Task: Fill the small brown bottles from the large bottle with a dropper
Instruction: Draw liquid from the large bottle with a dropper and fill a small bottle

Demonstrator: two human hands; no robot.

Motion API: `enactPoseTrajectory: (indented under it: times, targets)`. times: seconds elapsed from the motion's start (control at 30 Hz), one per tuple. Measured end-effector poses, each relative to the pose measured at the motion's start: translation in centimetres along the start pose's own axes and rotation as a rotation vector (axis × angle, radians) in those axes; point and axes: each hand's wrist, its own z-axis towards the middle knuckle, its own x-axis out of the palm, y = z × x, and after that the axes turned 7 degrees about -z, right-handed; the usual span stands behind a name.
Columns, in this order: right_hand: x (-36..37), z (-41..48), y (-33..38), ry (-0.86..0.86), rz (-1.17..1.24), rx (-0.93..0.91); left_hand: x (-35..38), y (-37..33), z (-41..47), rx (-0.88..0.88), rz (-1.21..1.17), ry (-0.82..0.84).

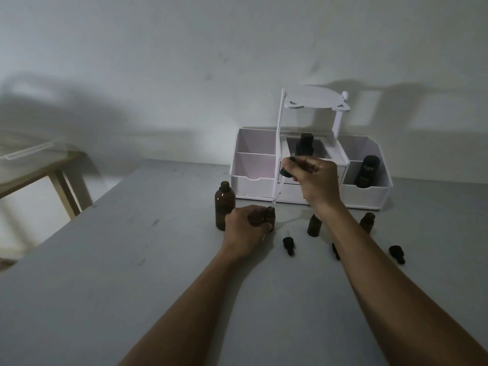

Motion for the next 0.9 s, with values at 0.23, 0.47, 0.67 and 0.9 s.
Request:
enactPoseTrajectory:
  times: [0.23,0.47,0.67,0.9]
  targets:
    - [0.3,-0.1,0.2,-0.033,-0.013,-0.027,0.1,0.0,-0.2,-0.001,0.013,-0.006]
    - [0.5,-0.2,0.4,-0.040,-0.049,-0.063,0.1,-0.1,-0.1,-0.011,0.042,-0.013]
    - [0.5,-0.3,0.7,-0.024,-0.061,-0.074,0.2,0.1,-0.2,-0.026,0.031,-0.019]
    - [-0.1,-0.3,2.1,-0.043,-0.069,-0.084,-0.1,-0.4,-0.5,-0.041,0.034,0.009]
